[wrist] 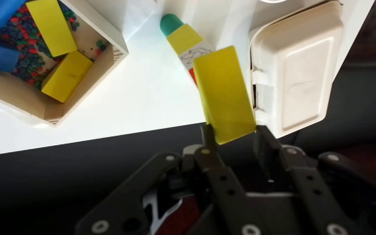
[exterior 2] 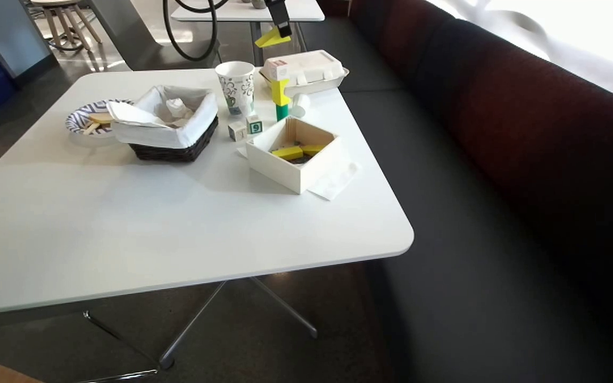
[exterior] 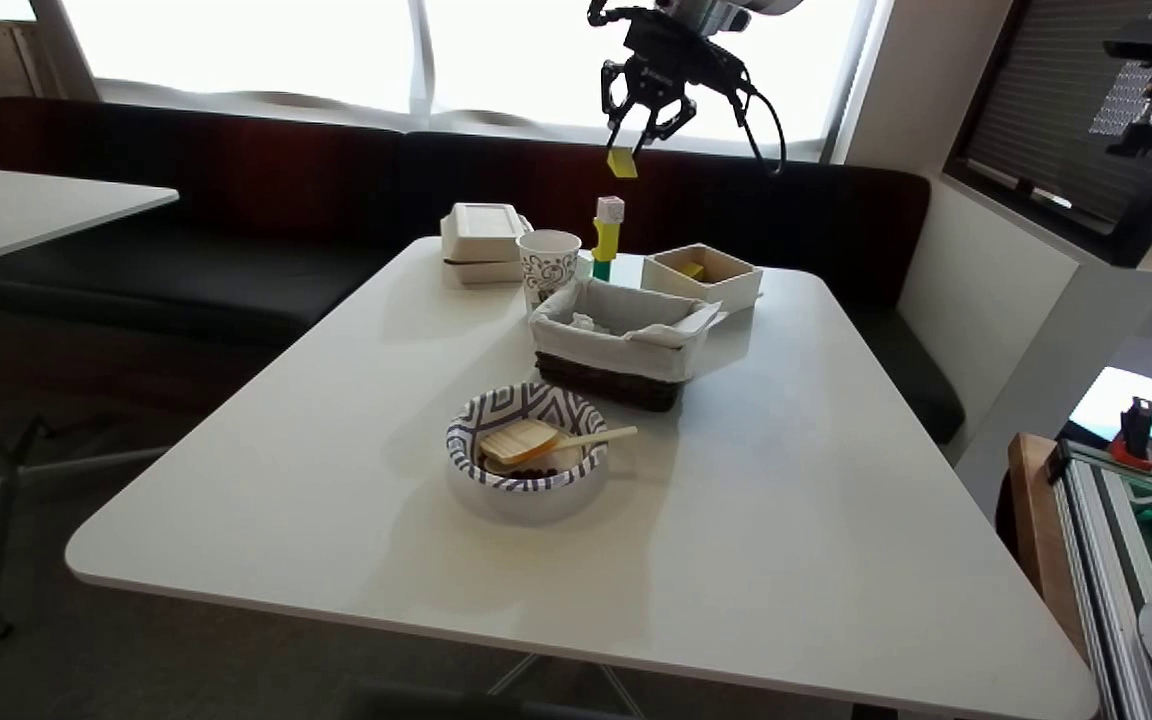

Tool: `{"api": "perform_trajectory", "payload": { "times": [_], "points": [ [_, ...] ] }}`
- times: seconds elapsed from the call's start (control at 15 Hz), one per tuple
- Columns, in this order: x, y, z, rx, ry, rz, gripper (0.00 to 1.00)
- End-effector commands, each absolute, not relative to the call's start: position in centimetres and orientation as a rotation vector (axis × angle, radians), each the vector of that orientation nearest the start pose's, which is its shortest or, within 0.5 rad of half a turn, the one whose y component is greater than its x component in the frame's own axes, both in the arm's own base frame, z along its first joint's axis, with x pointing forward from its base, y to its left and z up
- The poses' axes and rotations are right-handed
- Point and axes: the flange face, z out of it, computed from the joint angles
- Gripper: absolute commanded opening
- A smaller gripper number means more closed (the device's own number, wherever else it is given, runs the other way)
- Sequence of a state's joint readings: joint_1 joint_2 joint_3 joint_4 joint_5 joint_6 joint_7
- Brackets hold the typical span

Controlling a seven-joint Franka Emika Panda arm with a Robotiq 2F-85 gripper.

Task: Remove a block from the box and put it on the tower

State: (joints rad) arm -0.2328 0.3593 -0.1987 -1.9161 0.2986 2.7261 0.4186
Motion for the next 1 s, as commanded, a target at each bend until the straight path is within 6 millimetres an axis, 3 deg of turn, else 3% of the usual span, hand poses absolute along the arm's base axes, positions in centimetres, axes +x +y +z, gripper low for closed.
{"api": "perform_trajectory", "payload": {
  "times": [0.0, 0.93],
  "points": [
    [60.4, -27.1, 36.1, -2.555, 1.463, -0.695, 0.10],
    [61.3, -26.8, 33.7, -2.671, 1.358, -0.652, 0.10]
  ]
}}
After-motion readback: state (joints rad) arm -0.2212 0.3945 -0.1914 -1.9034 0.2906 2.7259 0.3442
